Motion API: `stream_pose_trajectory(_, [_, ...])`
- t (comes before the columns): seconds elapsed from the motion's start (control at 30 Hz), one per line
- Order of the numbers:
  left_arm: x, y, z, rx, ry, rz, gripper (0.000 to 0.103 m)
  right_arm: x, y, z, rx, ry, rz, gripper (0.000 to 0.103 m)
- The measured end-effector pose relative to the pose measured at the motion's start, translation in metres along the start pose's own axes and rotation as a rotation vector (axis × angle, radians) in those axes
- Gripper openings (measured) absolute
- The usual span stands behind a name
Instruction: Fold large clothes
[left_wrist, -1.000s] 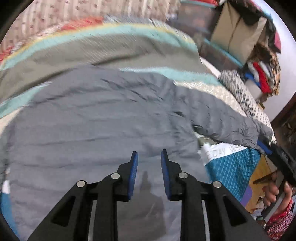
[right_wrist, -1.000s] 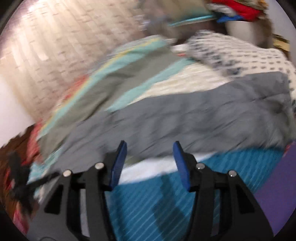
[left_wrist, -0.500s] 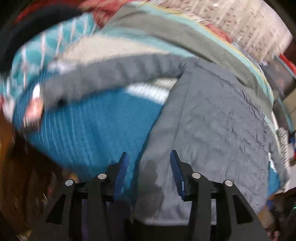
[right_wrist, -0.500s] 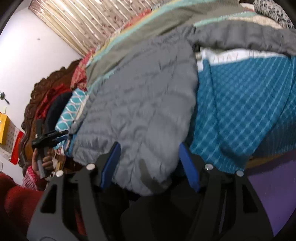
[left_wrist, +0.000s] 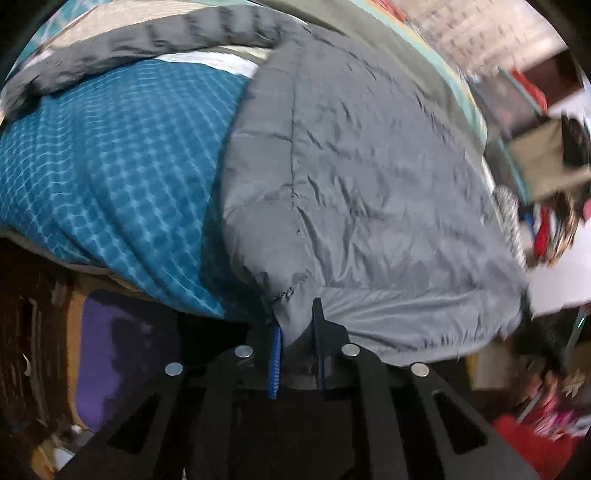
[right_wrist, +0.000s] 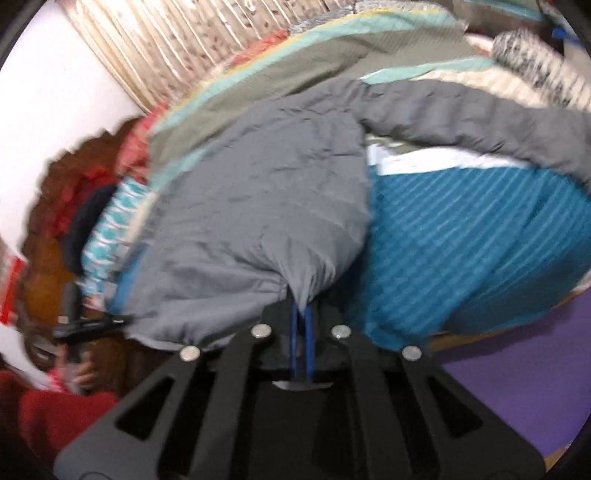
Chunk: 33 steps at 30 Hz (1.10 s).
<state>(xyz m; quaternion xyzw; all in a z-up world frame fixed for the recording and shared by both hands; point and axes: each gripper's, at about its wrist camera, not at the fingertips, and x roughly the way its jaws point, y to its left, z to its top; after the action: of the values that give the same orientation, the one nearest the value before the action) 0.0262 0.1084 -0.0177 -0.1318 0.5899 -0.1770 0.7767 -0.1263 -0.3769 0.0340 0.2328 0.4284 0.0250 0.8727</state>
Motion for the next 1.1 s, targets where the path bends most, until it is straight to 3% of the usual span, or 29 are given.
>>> stream_pose_trajectory(0.03, [0.005, -0.001, -0.002, 0.014, -0.002, 0.029, 0.037, 0.009, -0.002, -0.004, 0.005, 0.033, -0.024, 0.017])
stream_pose_trajectory(0.07, [0.01, -0.001, -0.003, 0.022, 0.001, 0.079, 0.037, 0.02, -0.002, -0.008, 0.011, 0.079, -0.045, 0.035])
stream_pose_trajectory(0.1, [0.011, 0.002, -0.004, 0.016, 0.007, 0.094, 0.037, 0.03, -0.004, -0.013, 0.007, 0.127, -0.08, 0.041])
stream_pose_trajectory(0.17, [-0.001, 0.012, -0.005, -0.015, -0.014, 0.053, 0.038, 0.033, -0.003, -0.016, -0.008, 0.122, -0.179, 0.044])
stream_pose_trajectory(0.27, [-0.041, 0.028, -0.008, -0.036, -0.123, 0.005, 0.043, 0.004, 0.006, -0.002, -0.018, -0.008, -0.202, 0.046])
stream_pose_trajectory(0.33, [-0.069, 0.041, -0.007, -0.05, -0.232, 0.053, 0.043, -0.012, 0.038, 0.014, -0.15, -0.108, -0.255, 0.046])
stream_pose_trajectory(0.37, [-0.084, 0.05, -0.006, -0.067, -0.288, 0.041, 0.043, -0.017, 0.062, 0.025, -0.239, -0.151, -0.249, 0.046])
stream_pose_trajectory(0.43, [-0.105, 0.069, -0.003, -0.116, -0.367, 0.037, 0.043, -0.012, 0.107, 0.043, -0.362, -0.189, -0.206, 0.046])
stream_pose_trajectory(0.53, [-0.122, 0.103, 0.006, -0.199, -0.456, 0.057, 0.043, 0.019, 0.181, 0.056, -0.557, -0.169, -0.123, 0.046])
stream_pose_trajectory(0.67, [-0.114, 0.157, 0.04, -0.356, -0.428, 0.121, 0.043, 0.091, 0.296, 0.056, -0.812, -0.078, 0.034, 0.046])
stream_pose_trajectory(0.77, [-0.096, 0.206, 0.071, -0.543, -0.416, 0.046, 0.043, 0.15, 0.37, 0.054, -0.952, -0.023, 0.128, 0.046])
stream_pose_trajectory(0.87, [-0.088, 0.236, 0.08, -0.671, -0.42, -0.056, 0.043, 0.207, 0.433, 0.047, -1.089, 0.005, 0.14, 0.046])
stream_pose_trajectory(0.93, [-0.099, 0.243, 0.077, -0.684, -0.49, -0.085, 0.043, 0.238, 0.476, 0.035, -1.206, 0.037, 0.17, 0.053])
stream_pose_trajectory(0.97, [-0.104, 0.243, 0.073, -0.675, -0.521, -0.066, 0.043, 0.249, 0.495, 0.025, -1.264, 0.049, 0.198, 0.058])
stream_pose_trajectory(1.1, [-0.131, 0.242, 0.057, -0.638, -0.596, 0.058, 0.043, 0.289, 0.566, -0.017, -1.423, 0.07, 0.295, 0.062])
